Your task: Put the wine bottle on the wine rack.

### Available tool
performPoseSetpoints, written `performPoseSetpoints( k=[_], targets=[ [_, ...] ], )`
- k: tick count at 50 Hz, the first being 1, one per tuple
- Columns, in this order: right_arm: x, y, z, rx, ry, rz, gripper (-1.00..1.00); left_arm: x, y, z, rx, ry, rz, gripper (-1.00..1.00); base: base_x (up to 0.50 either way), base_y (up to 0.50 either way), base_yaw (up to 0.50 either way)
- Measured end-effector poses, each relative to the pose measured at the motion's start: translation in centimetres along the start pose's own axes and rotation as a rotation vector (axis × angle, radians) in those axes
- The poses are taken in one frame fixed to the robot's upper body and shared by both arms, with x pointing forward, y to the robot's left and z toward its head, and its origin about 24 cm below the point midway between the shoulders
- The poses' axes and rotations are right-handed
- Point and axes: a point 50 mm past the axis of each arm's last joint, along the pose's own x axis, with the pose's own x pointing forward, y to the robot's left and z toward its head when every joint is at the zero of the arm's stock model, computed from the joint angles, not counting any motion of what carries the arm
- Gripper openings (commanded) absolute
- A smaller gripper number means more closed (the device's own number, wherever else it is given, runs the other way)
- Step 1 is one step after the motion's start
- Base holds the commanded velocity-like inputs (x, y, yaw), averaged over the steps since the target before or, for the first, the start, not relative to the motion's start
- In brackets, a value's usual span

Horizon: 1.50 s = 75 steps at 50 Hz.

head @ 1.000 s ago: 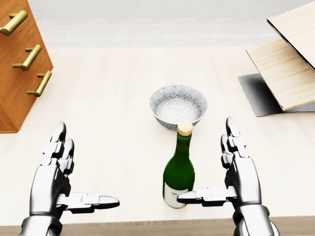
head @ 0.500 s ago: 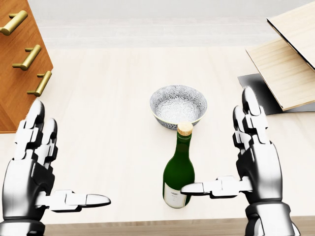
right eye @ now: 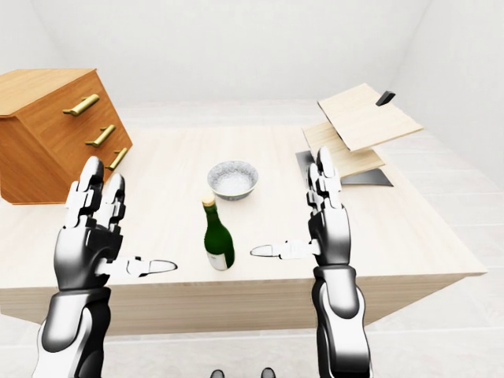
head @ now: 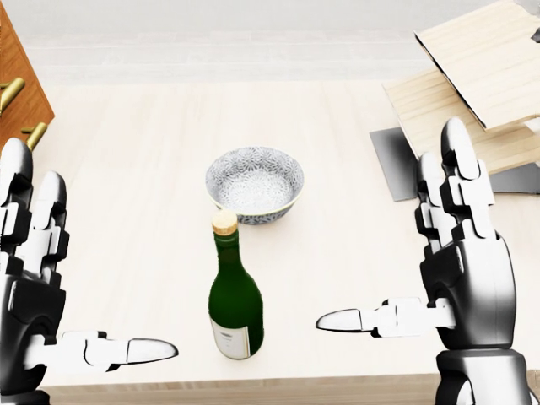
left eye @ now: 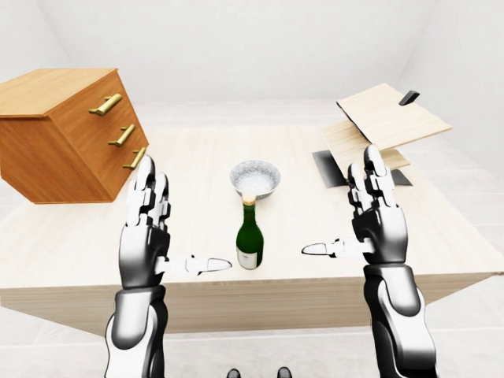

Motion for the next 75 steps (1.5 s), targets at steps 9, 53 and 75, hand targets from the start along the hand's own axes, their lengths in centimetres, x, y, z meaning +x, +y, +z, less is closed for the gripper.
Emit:
performPoseSetpoints(
  k=[9,53,75],
  targets=[
    [-0.1,-0.1,0.1,0.007,-0.001,0.0,1.0,-0.2,0.0,0.6,0.003,-0.023,0.002,1.0,0.0,-0.5,0.0],
    [-0.6,0.4,-0.3,0.06,0.022,0.032,1.0,-0.5,0.3,-0.2,0.001,0.021,0.008,1.0,0.0,-0.03,0.41],
    [-0.7,0.6,0.0,0.112,0.006,0.03,1.0,-0.7,0.5,-0.8,-0.001,0.048,0.012,1.0,0.17,-0.35,0.0]
  ],
)
